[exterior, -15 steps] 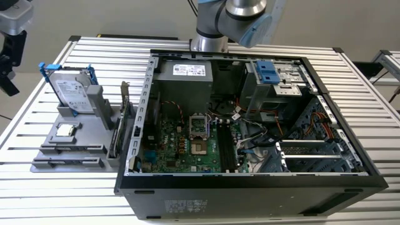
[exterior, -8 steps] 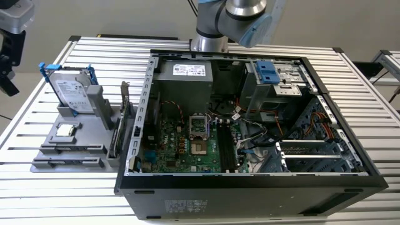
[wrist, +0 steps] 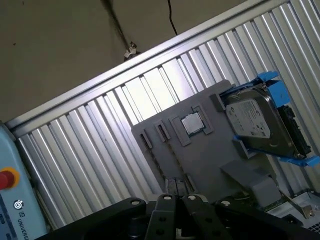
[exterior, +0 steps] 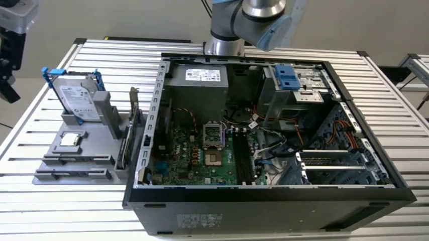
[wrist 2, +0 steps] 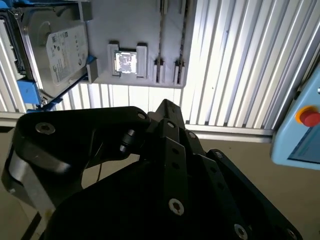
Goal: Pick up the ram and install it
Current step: 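Pick up the ram and move it above insertion slot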
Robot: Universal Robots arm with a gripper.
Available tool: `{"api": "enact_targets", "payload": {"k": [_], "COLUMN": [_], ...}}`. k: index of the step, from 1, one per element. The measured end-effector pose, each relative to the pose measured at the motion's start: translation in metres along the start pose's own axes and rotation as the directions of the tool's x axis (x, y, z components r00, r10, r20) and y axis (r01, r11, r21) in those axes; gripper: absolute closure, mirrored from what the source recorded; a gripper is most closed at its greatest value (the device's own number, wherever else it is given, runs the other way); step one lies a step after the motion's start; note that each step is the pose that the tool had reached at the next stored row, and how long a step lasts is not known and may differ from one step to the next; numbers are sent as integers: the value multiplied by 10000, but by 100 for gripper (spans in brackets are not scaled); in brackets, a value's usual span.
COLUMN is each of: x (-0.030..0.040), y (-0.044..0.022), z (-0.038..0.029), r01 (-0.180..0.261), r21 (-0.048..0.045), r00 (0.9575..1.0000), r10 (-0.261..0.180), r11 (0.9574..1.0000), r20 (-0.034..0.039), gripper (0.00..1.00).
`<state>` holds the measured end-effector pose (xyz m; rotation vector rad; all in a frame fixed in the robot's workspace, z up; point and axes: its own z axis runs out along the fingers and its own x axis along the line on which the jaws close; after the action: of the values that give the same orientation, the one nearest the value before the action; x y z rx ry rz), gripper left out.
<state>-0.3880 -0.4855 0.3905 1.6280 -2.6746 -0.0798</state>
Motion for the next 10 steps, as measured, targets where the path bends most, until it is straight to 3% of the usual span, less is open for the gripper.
{"api": "enact_targets", "payload": {"k": [10], "x": [1], "y": [3], "z": [0], "r01": [550], "r21": [-11], "r00": [9985], "r10": [-550], "r11": [9985], "r20": [-27], "gripper": [100]}}
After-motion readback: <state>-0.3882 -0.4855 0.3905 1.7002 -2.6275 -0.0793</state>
